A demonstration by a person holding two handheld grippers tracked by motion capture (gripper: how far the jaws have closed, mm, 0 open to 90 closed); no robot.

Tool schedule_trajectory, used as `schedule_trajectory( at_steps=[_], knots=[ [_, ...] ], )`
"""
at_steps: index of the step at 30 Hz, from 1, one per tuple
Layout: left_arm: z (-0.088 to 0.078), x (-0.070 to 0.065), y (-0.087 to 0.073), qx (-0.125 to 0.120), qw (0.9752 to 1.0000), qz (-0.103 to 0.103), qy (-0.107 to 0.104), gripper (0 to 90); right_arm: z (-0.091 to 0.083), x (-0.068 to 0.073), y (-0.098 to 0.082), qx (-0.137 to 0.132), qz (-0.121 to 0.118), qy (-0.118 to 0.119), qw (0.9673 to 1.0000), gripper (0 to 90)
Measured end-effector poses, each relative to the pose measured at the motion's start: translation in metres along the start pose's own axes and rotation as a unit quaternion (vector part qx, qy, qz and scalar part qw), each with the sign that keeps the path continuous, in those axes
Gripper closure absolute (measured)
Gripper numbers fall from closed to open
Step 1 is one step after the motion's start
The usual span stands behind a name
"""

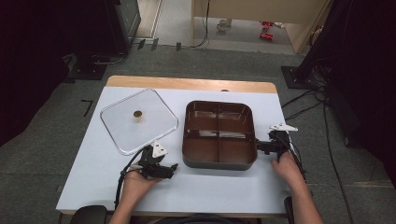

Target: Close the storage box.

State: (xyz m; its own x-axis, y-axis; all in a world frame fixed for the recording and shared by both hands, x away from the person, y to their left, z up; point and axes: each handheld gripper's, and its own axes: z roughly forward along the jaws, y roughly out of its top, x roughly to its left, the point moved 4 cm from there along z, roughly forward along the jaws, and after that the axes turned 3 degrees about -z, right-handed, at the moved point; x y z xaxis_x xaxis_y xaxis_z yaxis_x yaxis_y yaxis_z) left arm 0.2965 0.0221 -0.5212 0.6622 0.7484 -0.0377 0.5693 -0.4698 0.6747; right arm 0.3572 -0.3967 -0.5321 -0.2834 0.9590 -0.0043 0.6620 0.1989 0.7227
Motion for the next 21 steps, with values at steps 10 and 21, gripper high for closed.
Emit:
schedule_trajectory(
  at_steps=[10,21],
  knots=[
    [-0.01,-0.003,0.013,0.013,0.9996,0.015,-0.02,23.9,0.0,0.0,0.0,0.0,0.0,0.0,1.0,10.8],
    [-0.019,0.009,0.03,0.012,0.9993,0.019,-0.031,24.8,0.0,0.0,0.0,0.0,-0.001,0.0,1.0,10.8]
  ],
)
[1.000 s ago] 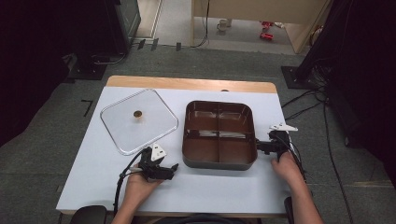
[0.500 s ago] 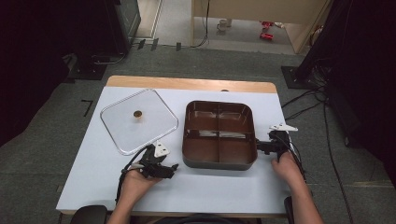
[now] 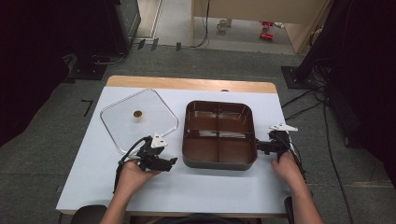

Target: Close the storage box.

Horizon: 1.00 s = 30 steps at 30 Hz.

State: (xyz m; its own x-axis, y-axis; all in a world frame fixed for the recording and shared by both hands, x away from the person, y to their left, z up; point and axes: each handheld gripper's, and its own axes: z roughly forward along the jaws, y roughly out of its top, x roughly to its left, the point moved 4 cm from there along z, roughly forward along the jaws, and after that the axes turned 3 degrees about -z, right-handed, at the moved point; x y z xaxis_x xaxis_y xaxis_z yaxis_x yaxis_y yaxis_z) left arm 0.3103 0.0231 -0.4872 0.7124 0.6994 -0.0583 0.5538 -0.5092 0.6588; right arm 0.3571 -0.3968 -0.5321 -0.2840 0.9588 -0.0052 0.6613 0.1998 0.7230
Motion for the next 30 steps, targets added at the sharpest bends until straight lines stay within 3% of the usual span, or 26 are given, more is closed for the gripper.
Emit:
schedule_trajectory(
  at_steps=[14,24,30],
  knots=[
    [-0.007,0.026,0.02,-0.005,0.9997,-0.022,-0.007,25.1,0.0,0.0,0.0,0.0,0.0,0.0,1.0,10.7],
    [-0.007,0.046,0.036,0.0,0.9997,-0.022,-0.01,26.1,0.0,0.0,0.0,0.0,0.0,0.0,1.0,10.7],
    [-0.005,0.059,0.044,-0.014,0.9991,-0.032,-0.022,26.3,0.0,0.0,0.0,0.001,0.0,0.0,1.0,10.8]
  ],
)
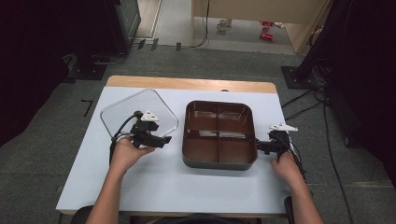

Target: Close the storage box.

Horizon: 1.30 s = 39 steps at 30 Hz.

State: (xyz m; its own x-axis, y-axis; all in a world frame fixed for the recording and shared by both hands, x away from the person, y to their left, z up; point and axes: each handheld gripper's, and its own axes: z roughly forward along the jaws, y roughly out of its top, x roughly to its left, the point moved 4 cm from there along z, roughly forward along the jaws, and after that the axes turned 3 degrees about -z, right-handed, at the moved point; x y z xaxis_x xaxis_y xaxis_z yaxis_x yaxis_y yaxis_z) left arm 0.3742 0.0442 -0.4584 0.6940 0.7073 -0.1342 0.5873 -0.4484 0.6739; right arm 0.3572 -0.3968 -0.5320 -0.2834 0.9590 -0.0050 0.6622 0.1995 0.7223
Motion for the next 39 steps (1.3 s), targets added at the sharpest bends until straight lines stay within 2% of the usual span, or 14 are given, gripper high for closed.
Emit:
schedule_trajectory(
  at_steps=[3,5,10,16,21,23,25,26,28,30,33,37,39],
  knots=[
    [0.002,0.005,0.004,-0.003,1.0,-0.003,-0.001,26.4,0.0,0.0,0.0,0.0,0.0,0.0,1.0,10.7],
    [0.003,0.008,0.005,-0.006,1.0,-0.001,0.0,31.1,0.0,0.0,0.0,0.0,0.0,0.0,1.0,10.8],
    [0.003,0.018,0.006,-0.016,0.9998,-0.009,0.0,34.2,0.0,0.0,0.0,0.0,0.0,0.0,1.0,10.8],
    [0.005,0.031,0.005,-0.012,0.9999,-0.01,0.004,37.1,0.0,0.0,0.0,0.0,-0.001,0.0,1.0,10.7],
    [0.004,0.042,0.007,-0.026,0.9995,-0.01,0.017,37.9,0.0,0.0,0.0,0.0,-0.001,0.0,1.0,10.7],
    [0.003,0.046,0.008,-0.032,0.9991,-0.006,0.026,39.8,0.0,0.0,0.0,0.0,-0.001,0.0,1.0,10.7],
    [0.001,0.048,0.008,-0.042,0.998,0.007,0.046,43.6,0.0,0.0,0.0,0.0,-0.001,0.0,1.0,10.8],
    [0.001,0.05,0.009,-0.044,0.9977,0.006,0.051,43.9,0.0,0.0,0.0,0.0,-0.001,0.0,1.0,10.7],
    [0.002,0.055,0.009,-0.039,0.9984,0.0,0.04,47.0,0.0,0.0,0.0,0.0,-0.001,0.0,1.0,10.8],
    [0.002,0.061,0.01,-0.033,0.9987,-0.006,0.038,48.1,0.0,0.0,0.0,0.0,-0.001,0.0,1.0,10.8],
    [0.0,0.07,0.011,-0.038,0.9983,-0.01,0.042,50.5,0.0,0.0,0.0,0.0,-0.001,-0.001,1.0,10.7],
    [-0.002,0.083,0.009,-0.047,0.9969,-0.02,0.06,52.6,0.0,0.0,0.0,0.0,-0.001,-0.001,1.0,10.8],
    [-0.002,0.089,0.008,-0.045,0.9968,-0.026,0.061,52.6,0.0,0.0,0.0,0.0,-0.001,-0.001,1.0,10.8]
  ],
)
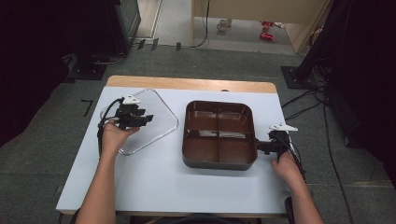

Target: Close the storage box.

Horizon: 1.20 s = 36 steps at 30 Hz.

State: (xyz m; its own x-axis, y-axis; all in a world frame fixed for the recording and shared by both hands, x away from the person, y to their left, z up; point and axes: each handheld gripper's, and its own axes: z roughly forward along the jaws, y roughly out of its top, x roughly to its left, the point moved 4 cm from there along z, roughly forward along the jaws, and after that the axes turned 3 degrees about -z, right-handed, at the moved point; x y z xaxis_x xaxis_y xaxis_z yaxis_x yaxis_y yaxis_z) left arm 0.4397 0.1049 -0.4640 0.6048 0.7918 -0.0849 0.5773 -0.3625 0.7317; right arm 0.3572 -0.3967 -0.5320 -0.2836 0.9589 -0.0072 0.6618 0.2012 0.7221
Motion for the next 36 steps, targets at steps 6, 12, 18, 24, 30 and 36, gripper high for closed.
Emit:
schedule_trajectory(
  at_steps=[6,12,18,24,30,36],
  knots=[
    [-0.002,0.019,-0.002,-0.006,0.9998,-0.016,0.011,53.4,0.0,0.0,0.0,0.0,0.0,0.0,1.0,10.8],
    [0.001,0.036,-0.006,-0.013,0.9989,-0.04,0.019,52.4,0.0,0.0,0.0,0.0,0.0,0.0,1.0,10.7],
    [0.011,0.045,-0.016,0.0,0.9978,-0.063,0.019,49.2,0.0,0.0,0.0,0.0,0.0,0.0,1.0,10.8],
    [0.023,0.046,-0.026,0.017,0.9975,-0.063,0.026,52.9,0.0,0.0,0.0,0.0,0.0,0.0,1.0,10.8],
    [0.025,0.046,-0.029,0.011,0.9978,-0.06,0.026,58.0,0.0,0.0,0.0,0.0,0.0,0.0,1.0,10.8],
    [0.024,0.047,-0.029,0.01,0.9977,-0.063,0.023,58.8,0.0,0.0,0.0,0.0,0.0,0.0,1.0,10.8]
  ],
)
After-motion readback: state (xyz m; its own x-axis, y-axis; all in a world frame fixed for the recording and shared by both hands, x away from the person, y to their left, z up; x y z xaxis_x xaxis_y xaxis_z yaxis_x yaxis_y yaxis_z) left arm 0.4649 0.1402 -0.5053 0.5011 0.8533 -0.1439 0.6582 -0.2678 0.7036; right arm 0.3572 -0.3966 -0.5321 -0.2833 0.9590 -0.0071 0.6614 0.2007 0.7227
